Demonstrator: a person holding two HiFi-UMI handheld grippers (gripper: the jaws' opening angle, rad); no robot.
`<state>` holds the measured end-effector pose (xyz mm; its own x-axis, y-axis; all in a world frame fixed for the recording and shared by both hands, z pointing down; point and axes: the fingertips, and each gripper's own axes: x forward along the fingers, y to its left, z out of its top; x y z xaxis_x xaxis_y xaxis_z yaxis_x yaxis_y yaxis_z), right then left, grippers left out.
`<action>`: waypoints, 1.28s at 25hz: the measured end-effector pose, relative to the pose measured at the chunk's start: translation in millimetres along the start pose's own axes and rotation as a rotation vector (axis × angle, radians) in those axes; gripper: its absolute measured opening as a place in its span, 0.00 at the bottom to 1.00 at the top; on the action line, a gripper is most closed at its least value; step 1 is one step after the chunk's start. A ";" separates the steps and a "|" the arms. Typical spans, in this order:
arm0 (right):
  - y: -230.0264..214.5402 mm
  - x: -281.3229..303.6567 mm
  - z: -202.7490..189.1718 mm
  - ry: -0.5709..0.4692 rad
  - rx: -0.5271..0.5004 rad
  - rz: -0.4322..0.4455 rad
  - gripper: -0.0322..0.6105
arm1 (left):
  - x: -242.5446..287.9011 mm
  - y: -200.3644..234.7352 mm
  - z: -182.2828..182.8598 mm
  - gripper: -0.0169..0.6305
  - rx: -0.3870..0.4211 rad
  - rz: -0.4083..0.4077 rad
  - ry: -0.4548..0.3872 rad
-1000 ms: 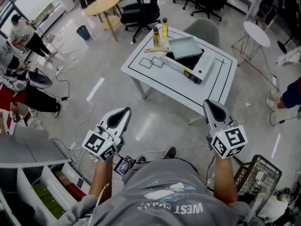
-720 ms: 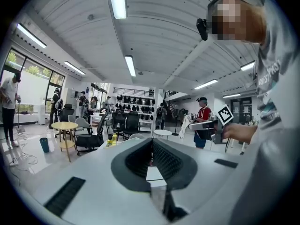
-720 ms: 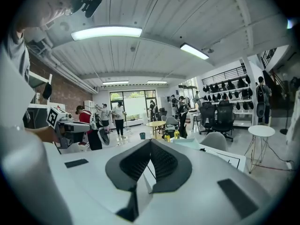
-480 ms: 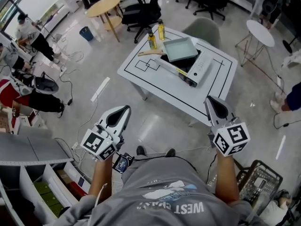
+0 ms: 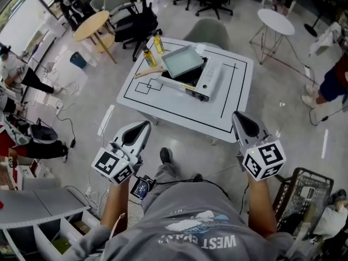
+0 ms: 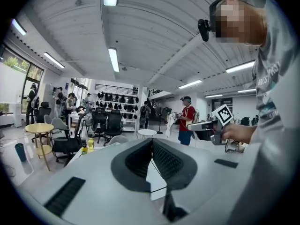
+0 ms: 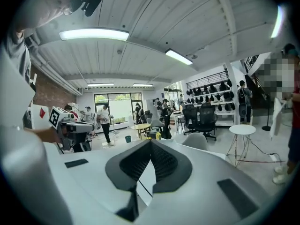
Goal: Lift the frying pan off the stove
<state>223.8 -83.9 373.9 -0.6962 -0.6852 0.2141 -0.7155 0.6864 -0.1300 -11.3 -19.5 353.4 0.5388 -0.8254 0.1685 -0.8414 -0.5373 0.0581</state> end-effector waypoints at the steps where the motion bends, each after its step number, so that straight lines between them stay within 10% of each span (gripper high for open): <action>1: -1.9 -0.5 2.2 -0.003 -0.006 -0.015 0.06 | 7.2 2.6 2.9 0.02 0.005 -0.020 -0.007; 32: 27.9 125.3 49.7 0.017 -0.002 -0.422 0.07 | 87.3 227.7 26.8 0.02 0.016 -0.359 -0.053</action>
<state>113.7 -162.7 349.0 -0.3410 -0.9022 0.2641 -0.9376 0.3468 -0.0259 -154.7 -218.6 354.9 0.8018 -0.5910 0.0884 -0.5973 -0.7971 0.0886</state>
